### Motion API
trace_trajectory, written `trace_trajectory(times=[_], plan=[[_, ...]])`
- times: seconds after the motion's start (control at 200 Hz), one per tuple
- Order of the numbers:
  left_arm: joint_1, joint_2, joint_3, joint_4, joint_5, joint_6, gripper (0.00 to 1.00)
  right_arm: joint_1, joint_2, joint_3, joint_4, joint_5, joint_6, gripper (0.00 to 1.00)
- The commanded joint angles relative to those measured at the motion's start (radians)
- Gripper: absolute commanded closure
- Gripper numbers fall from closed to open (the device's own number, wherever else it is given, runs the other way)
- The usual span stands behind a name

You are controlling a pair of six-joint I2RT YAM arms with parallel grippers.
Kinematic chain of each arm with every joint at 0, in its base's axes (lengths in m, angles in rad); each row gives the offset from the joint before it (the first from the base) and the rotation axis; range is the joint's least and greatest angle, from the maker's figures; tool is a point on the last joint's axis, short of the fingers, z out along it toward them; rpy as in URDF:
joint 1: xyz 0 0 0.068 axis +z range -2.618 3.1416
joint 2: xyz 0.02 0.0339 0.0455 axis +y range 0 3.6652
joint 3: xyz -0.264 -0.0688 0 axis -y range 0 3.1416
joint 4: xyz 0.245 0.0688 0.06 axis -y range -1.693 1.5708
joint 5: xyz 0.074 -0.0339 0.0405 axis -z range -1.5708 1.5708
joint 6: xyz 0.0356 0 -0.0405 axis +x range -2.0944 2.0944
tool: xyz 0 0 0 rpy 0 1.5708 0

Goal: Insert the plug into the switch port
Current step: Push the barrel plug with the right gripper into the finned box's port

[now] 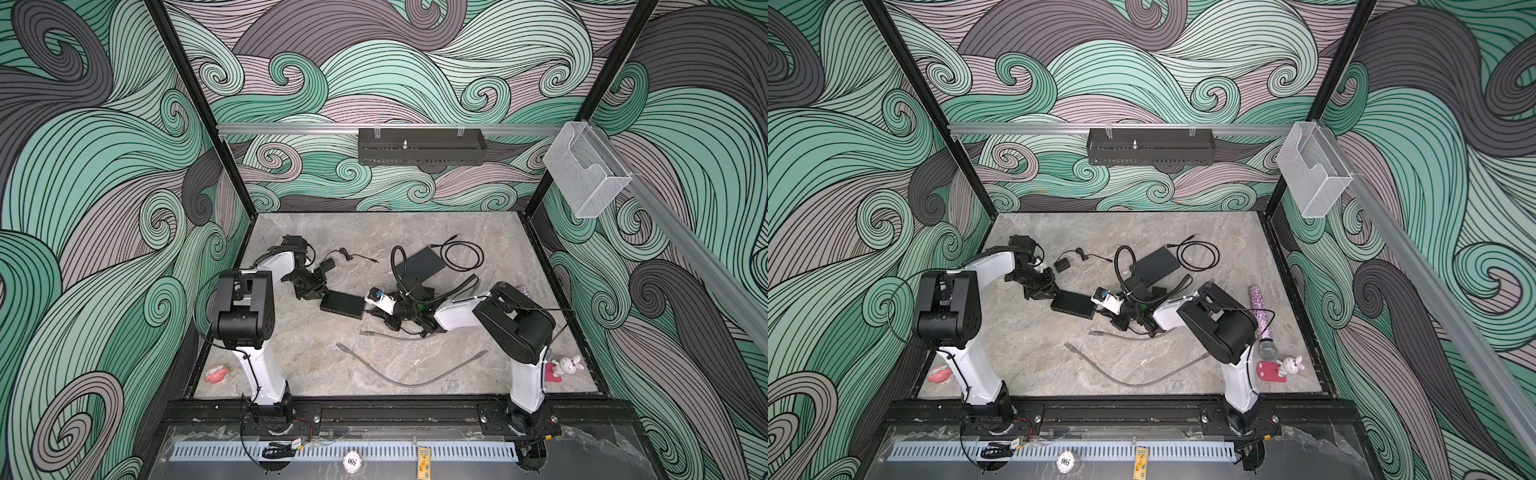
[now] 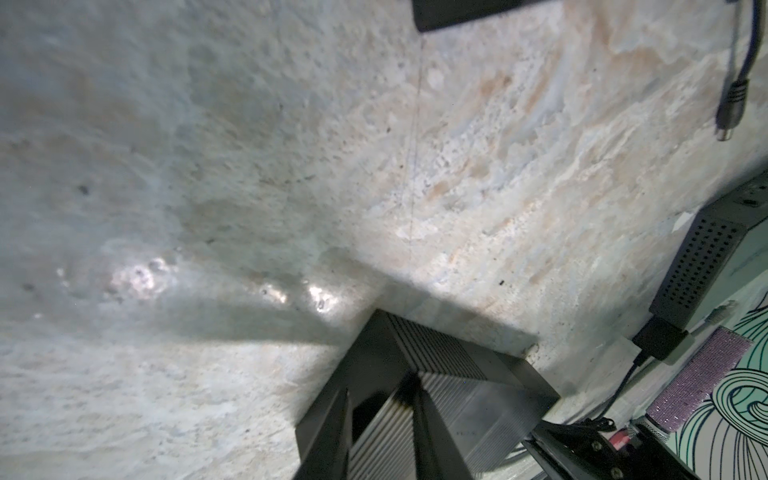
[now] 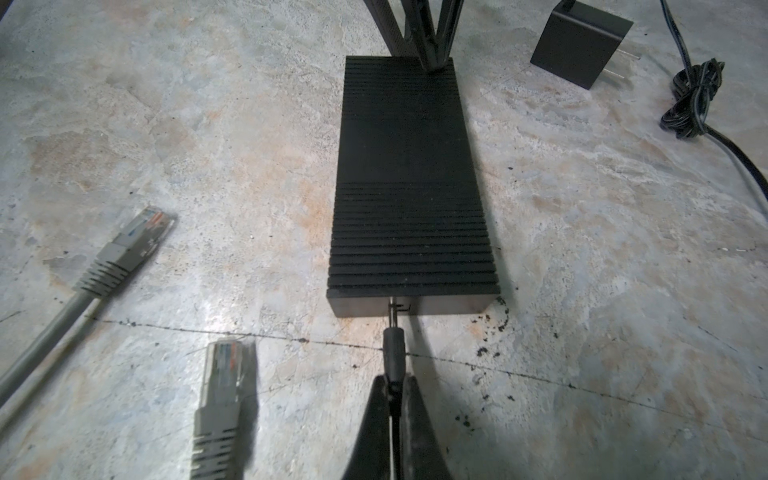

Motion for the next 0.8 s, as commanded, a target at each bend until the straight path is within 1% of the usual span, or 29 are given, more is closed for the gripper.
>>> trace_trajectory(times=[0.0, 0.36, 0.625, 0.796], plan=[[-0.021, 0.041, 0.008, -0.046, -0.004, 0.008, 0.74, 0.001, -0.022, 0.000, 0.032, 0.006, 0.006, 1.00], [-0.022, 0.041, 0.009, -0.045, 0.001, 0.008, 0.74, 0.001, -0.005, 0.016, 0.026, 0.010, 0.015, 1.00], [-0.025, 0.044, 0.009, -0.045, 0.005, 0.007, 0.74, 0.002, -0.003, 0.011, 0.046, 0.044, 0.024, 1.00], [-0.026, 0.044, 0.010, -0.045, 0.006, 0.008, 0.74, 0.001, -0.003, 0.013, 0.040, 0.027, 0.024, 1.00]])
